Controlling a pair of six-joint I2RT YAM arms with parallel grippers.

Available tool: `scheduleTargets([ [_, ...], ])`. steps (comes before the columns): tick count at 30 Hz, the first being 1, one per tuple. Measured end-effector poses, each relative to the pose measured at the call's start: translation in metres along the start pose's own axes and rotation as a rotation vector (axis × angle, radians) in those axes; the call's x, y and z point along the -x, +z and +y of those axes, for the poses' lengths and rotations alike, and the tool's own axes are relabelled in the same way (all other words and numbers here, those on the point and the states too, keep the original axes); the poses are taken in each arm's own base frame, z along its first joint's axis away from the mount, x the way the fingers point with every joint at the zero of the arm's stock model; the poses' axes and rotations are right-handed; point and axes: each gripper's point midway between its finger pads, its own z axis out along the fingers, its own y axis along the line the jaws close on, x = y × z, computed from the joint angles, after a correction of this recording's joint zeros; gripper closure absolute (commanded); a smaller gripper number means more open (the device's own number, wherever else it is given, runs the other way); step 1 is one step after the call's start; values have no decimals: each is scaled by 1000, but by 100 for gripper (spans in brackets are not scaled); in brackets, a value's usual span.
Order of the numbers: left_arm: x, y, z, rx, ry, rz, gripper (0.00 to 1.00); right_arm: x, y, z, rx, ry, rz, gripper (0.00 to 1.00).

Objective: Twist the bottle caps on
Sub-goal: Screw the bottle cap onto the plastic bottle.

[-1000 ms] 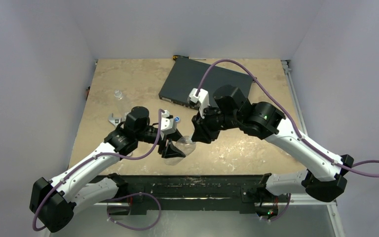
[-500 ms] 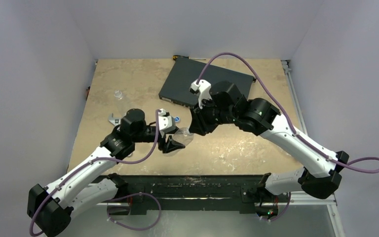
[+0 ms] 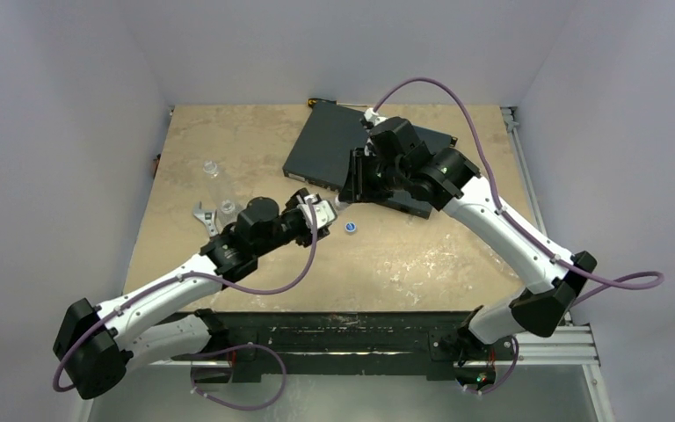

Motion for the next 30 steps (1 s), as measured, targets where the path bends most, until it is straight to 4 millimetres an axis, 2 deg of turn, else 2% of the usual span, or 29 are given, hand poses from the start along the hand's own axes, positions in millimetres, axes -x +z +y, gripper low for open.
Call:
scheduleTargets([
  [7, -20, 13, 23, 190, 179, 116, 86, 2, 28, -16, -33, 214, 26, 97],
  [11, -35, 11, 29, 253, 258, 187, 86, -6, 43, -14, -30, 311, 84, 95],
  [16, -37, 7, 34, 294, 315, 217, 87, -8, 47, -9, -6, 429, 119, 91],
  [18, -34, 7, 36, 303, 316, 209, 87, -6, 44, -7, 6, 468, 124, 84],
  [22, -28, 3, 35, 300, 307, 186, 88, -4, 38, -3, 25, 499, 126, 62],
  [25, -24, 2, 27, 260, 274, 163, 87, -3, 31, -2, 26, 497, 126, 46],
  [28, 0, 8, 11, 164, 225, 93, 87, -8, 26, 2, 31, 472, 134, 30],
  [30, 7, 10, 4, 102, 187, 69, 86, -8, 18, 5, 43, 449, 123, 21],
])
